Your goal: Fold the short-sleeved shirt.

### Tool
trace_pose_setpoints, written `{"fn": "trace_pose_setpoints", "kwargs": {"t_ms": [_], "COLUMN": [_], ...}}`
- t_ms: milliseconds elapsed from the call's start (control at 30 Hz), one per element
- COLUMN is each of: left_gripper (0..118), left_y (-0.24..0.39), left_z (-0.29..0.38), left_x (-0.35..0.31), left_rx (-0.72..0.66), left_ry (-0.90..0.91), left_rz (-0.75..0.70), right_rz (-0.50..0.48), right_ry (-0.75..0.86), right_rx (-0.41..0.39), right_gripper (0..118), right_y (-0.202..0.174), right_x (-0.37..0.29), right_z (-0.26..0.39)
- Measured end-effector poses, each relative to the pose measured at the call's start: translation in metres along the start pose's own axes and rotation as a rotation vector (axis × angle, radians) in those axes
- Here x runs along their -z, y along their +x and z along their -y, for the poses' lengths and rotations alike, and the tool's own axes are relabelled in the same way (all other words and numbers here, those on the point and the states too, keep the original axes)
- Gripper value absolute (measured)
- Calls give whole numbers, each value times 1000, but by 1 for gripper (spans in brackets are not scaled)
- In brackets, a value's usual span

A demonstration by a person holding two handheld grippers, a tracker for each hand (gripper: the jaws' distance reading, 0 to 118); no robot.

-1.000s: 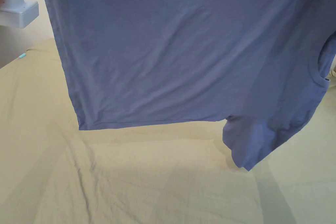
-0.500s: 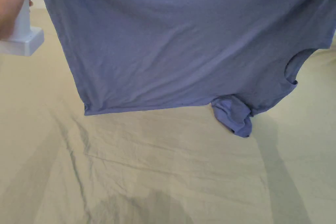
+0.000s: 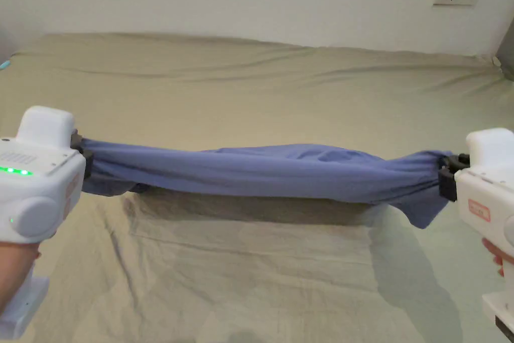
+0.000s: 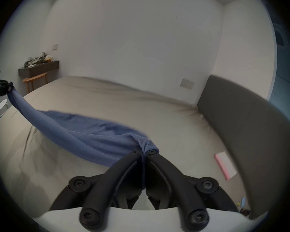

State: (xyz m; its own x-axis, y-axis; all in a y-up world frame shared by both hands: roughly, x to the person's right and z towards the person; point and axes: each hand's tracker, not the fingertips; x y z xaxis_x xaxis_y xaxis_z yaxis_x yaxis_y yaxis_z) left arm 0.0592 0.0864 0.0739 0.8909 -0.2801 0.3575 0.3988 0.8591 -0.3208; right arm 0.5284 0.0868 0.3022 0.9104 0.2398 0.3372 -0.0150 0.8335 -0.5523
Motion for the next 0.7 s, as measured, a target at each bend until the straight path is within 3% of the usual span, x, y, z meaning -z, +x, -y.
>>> {"fn": "trace_pose_setpoints", "kwargs": {"t_ms": [133, 300, 600, 700], "left_gripper": [0, 0, 0, 0], "left_y": [6, 7, 8, 8], "left_z": [77, 162, 245, 261], "left_x": [-40, -77, -133, -138], "left_rx": [-58, 44, 105, 116], "left_ry": [-169, -328, -539, -579], "left_rz": [79, 123, 185, 203], "right_rz": [-29, -96, -117, -137], "right_ry": [-162, -332, -516, -592], "right_rx": [5, 104, 59, 104], "right_gripper": [4, 4, 4, 4], "right_y": [-11, -26, -50, -50], "right_x": [-29, -74, -135, -139], "right_z": [84, 160, 218, 232]}}
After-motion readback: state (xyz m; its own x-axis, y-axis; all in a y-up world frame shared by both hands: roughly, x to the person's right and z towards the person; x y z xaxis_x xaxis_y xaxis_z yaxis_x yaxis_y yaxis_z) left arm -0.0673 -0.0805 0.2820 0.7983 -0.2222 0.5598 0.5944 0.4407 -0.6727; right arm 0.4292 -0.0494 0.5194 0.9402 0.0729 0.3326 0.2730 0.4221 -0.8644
